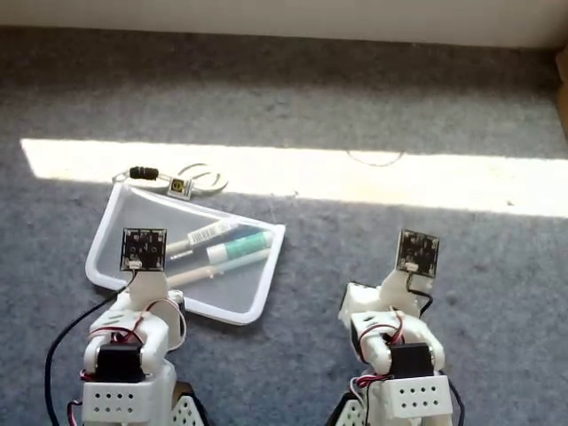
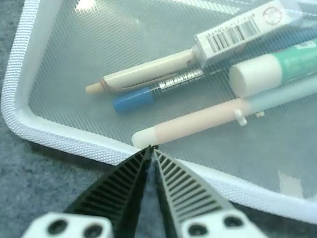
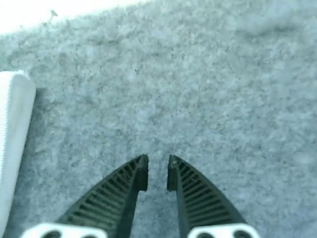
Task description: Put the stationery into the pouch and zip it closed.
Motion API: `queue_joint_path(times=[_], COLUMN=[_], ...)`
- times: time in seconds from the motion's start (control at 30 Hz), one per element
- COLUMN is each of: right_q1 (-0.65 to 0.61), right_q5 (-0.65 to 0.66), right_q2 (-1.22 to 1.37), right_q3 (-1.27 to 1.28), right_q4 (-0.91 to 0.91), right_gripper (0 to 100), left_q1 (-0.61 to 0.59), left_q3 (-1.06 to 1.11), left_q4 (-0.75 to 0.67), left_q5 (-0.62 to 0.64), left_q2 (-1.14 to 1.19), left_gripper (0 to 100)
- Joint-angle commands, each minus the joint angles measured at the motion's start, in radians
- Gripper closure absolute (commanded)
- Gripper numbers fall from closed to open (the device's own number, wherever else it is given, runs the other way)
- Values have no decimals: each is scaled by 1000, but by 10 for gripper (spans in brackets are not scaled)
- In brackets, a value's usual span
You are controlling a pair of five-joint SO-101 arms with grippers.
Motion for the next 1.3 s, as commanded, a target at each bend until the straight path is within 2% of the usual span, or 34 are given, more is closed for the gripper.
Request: queue_joint_path(times=[0.0,0.23,0.43,1.27], right_q1=[10,10,10,10], right_q5=[-3,-3,-3,2], right_q2=[-13,-13,-13,-13], right_q3=[156,156,156,156], right_q4=[5,5,5,5], right_gripper=[935,935,935,935], left_q1=[13,10,-44,-42], left_q3=[22,22,22,22], left_q4=[17,17,14,17], left_q5=[9,8,6,12], left_q2=[2,2,2,2], left_gripper=[993,993,993,993])
